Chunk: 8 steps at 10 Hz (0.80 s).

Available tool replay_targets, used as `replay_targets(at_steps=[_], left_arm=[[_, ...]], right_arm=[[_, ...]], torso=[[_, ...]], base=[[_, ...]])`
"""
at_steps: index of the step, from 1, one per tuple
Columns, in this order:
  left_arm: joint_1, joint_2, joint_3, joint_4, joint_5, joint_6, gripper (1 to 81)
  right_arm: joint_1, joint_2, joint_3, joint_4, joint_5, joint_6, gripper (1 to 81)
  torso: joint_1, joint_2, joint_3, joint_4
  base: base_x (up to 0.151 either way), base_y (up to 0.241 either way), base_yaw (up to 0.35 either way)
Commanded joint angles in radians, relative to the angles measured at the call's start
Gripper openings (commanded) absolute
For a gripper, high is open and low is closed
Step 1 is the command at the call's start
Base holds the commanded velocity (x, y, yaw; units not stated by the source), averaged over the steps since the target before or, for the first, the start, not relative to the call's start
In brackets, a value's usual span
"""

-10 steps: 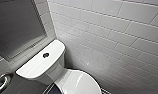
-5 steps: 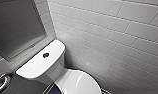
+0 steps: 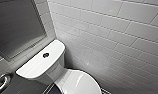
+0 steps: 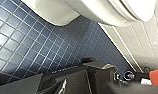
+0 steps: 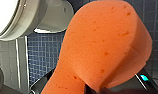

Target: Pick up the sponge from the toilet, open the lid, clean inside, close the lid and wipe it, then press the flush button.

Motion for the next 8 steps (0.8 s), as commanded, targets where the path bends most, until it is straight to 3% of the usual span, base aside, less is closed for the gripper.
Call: replay_targets(at_steps=[1, 2, 3, 4, 5, 6, 7, 8], left_arm=[[-0.099, 0.006, 0.038, -0.054, 0.106, 0.001, 81.1], [-0.124, 0.026, 0.040, -0.067, 0.123, 0.001, 81.1], [-0.145, 0.042, 0.043, -0.077, 0.144, 0.001, 81.1], [-0.161, 0.051, 0.041, -0.088, 0.156, 0.001, 81.1], [-0.170, 0.060, 0.043, -0.091, 0.158, 0.000, 81.1], [-0.184, 0.065, 0.044, -0.096, 0.161, -0.002, 81.1], [-0.201, 0.071, 0.052, -0.111, 0.170, -0.002, 81.1], [-0.218, 0.071, 0.073, -0.119, 0.179, -0.002, 81.1]], right_arm=[[-0.022, -0.037, -0.004, -0.036, -0.047, -0.004, 1.0], [-0.031, -0.027, -0.016, -0.054, -0.047, -0.003, 1.0], [-0.034, -0.019, -0.024, -0.056, -0.047, -0.003, 1.0], [-0.033, -0.016, -0.026, -0.056, -0.047, -0.003, 1.0], [-0.034, -0.017, -0.026, -0.058, -0.047, -0.003, 1.0], [-0.031, -0.016, -0.027, -0.058, -0.047, -0.003, 1.0], [-0.029, -0.011, -0.029, -0.059, -0.047, -0.003, 1.0], [-0.028, -0.008, -0.029, -0.061, -0.047, -0.003, 1.0]], torso=[[0.000, 0.000, 0.000, 0.000], [0.000, 0.000, 0.000, -0.046], [0.000, 0.000, 0.000, -0.223], [0.000, 0.000, 0.000, -0.096], [0.000, 0.000, 0.000, -0.094], [0.000, 0.000, 0.000, -0.058], [0.000, 0.000, 0.000, -0.086], [0.000, 0.000, 0.000, -0.099]], base=[[0.000, 0.000, 0.000], [0.000, 0.000, 0.000], [0.000, 0.000, 0.000], [0.000, 0.000, 0.000], [0.000, 0.000, 0.000], [0.000, 0.000, 0.000], [0.000, 0.000, 0.000], [0.000, 0.000, 0.000]])
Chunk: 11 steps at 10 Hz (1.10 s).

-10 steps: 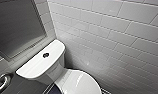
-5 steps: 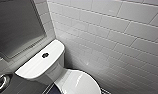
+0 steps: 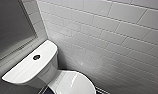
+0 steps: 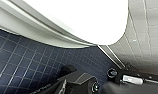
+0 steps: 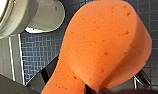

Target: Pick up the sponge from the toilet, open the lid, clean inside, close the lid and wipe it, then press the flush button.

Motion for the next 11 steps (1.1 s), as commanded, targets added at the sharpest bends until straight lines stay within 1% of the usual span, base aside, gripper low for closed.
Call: replay_targets(at_steps=[1, 3, 5, 7, 8, 11], left_arm=[[-0.095, -0.007, 0.082, -0.039, 0.079, 0.004, 81.1], [-0.099, 0.021, 0.083, -0.070, 0.085, 0.004, 81.1], [-0.099, 0.073, 0.063, -0.079, 0.117, 0.004, 81.1], [-0.099, 0.124, 0.011, -0.081, 0.119, 0.004, 81.1], [-0.101, 0.139, 0.011, -0.088, 0.117, 0.004, 81.1], [-0.110, 0.171, -0.032, -0.127, 0.097, 0.004, 81.1]], right_arm=[[0.007, -0.038, 0.005, -0.027, -0.045, -0.003, 1.0], [0.005, -0.029, -0.009, -0.026, -0.045, -0.001, 1.0], [0.008, 0.002, -0.050, -0.024, -0.043, 0.005, 1.0], [0.008, 0.029, -0.089, -0.024, -0.043, 0.005, 1.0], [0.008, 0.037, -0.104, -0.024, -0.043, 0.005, 1.0], [0.011, 0.039, -0.099, -0.024, -0.043, 0.005, 1.0]], torso=[[0.000, 0.000, 0.000, 0.000], [0.000, 0.000, 0.000, 0.000], [0.000, 0.000, 0.000, 0.000], [0.000, 0.000, 0.000, 0.000], [0.000, 0.000, 0.000, 0.000], [0.000, 0.000, 0.000, 0.000]], base=[[0.000, 0.000, 0.000], [0.000, 0.000, 0.000], [0.000, 0.000, 0.000], [0.000, 0.000, 0.000], [0.000, 0.000, 0.000], [0.000, 0.000, 0.000]])
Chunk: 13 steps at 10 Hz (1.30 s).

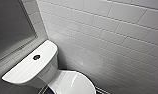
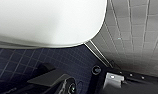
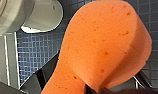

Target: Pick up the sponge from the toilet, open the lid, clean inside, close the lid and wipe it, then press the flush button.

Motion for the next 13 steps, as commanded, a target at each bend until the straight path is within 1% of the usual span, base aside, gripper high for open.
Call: replay_targets(at_steps=[1, 4, 5, 6, 8, 12, 13], left_arm=[[-0.073, 0.037, -0.022, -0.044, 0.023, 0.004, 81.1], [-0.072, 0.091, -0.117, -0.052, -0.038, -0.012, 81.1], [-0.073, 0.102, -0.133, -0.053, -0.060, -0.016, 81.1], [-0.073, 0.106, -0.142, -0.055, -0.066, -0.018, 81.1], [-0.075, 0.100, -0.145, -0.053, -0.105, -0.056, 81.1], [-0.075, 0.097, -0.147, -0.053, -0.154, -0.131, 81.1], [-0.075, 0.097, -0.148, -0.053, -0.172, -0.168, 81.1]], right_arm=[[0.007, -0.040, 0.011, -0.022, -0.047, 0.004, 1.0], [0.004, -0.037, 0.012, -0.022, -0.047, 0.006, 1.0], [0.006, -0.035, 0.012, -0.022, -0.047, 0.007, 1.0], [0.007, -0.034, 0.012, -0.022, -0.047, 0.007, 1.0], [0.009, -0.031, 0.017, -0.022, -0.047, 0.006, 1.0], [0.009, -0.031, 0.025, -0.024, -0.047, 0.007, 1.0], [0.009, -0.031, 0.026, -0.024, -0.045, 0.007, 1.0]], torso=[[0.000, 0.000, 0.000, 0.000], [0.000, 0.000, 0.000, 0.000], [0.000, 0.000, 0.000, 0.000], [0.000, 0.000, 0.000, 0.000], [0.000, 0.000, 0.000, 0.000], [0.000, 0.000, 0.000, 0.000], [0.000, 0.000, 0.000, 0.000]], base=[[0.000, 0.000, 0.000], [0.000, 0.000, 0.000], [0.000, 0.000, 0.000], [0.000, 0.000, 0.000], [0.000, 0.000, 0.000], [0.000, 0.000, 0.000], [0.000, 0.000, 0.000]])
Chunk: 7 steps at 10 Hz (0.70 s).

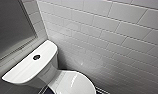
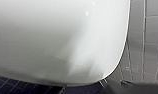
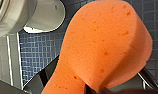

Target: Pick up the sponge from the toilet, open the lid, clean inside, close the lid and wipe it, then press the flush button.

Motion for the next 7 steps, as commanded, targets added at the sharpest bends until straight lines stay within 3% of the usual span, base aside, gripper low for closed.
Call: replay_targets(at_steps=[1, 5, 7], left_arm=[[-0.075, 0.010, 0.030, -0.007, -0.001, -0.064, 81.1], [-0.075, 0.013, 0.037, -0.006, -0.042, -0.171, 81.1], [-0.092, 0.007, 0.061, -0.003, -0.042, -0.190, 81.1]], right_arm=[[0.004, -0.044, 0.021, -0.024, -0.039, 0.003, 1.0], [0.007, -0.036, 0.016, -0.024, -0.039, 0.003, 1.0], [0.010, -0.032, 0.015, -0.024, -0.040, 0.002, 1.0]], torso=[[0.000, 0.000, 0.000, 0.000], [0.000, 0.000, 0.000, 0.000], [0.000, 0.000, 0.000, 0.000]], base=[[0.000, 0.000, 0.000], [0.000, 0.000, 0.000], [0.000, 0.000, 0.000]])
